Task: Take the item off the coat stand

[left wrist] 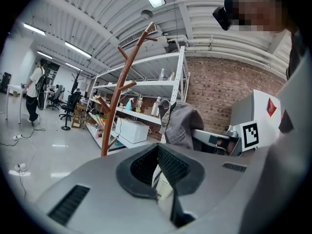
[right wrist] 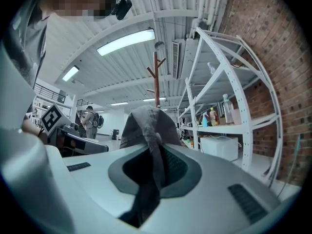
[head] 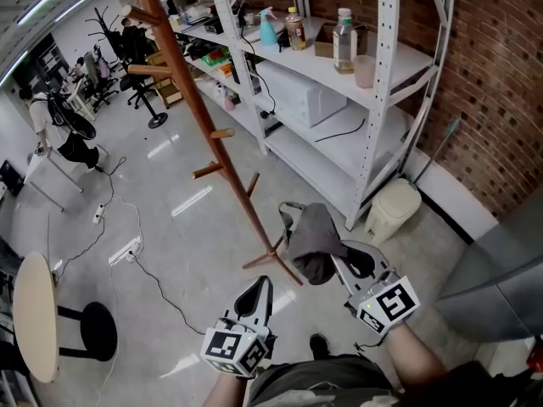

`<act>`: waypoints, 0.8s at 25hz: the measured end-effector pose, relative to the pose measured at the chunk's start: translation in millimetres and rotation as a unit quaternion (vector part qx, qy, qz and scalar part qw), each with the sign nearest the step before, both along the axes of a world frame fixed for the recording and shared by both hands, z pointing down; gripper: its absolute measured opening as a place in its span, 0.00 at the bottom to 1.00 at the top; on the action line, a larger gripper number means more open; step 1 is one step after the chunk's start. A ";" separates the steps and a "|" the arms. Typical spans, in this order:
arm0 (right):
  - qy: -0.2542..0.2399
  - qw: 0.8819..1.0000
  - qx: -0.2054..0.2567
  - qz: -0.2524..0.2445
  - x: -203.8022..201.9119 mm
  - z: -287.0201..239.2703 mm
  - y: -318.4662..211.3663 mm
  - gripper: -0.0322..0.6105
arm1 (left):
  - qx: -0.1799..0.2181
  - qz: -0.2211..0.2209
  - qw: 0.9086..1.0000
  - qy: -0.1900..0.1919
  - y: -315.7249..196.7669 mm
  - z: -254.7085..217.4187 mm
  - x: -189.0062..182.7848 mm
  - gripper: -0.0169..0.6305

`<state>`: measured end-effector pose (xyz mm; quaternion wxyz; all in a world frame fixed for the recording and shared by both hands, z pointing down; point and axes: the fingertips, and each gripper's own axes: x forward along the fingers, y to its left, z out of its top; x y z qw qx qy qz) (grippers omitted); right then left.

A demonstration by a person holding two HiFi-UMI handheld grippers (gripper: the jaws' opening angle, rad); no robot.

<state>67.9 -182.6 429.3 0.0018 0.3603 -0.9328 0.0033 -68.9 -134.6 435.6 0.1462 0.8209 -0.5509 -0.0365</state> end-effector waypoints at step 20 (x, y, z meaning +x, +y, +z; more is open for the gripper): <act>0.011 1.000 0.002 0.004 -16.0 1.2 32.4 0.11 | 0.001 0.001 1.000 0.009 29.9 0.9 -18.7 0.04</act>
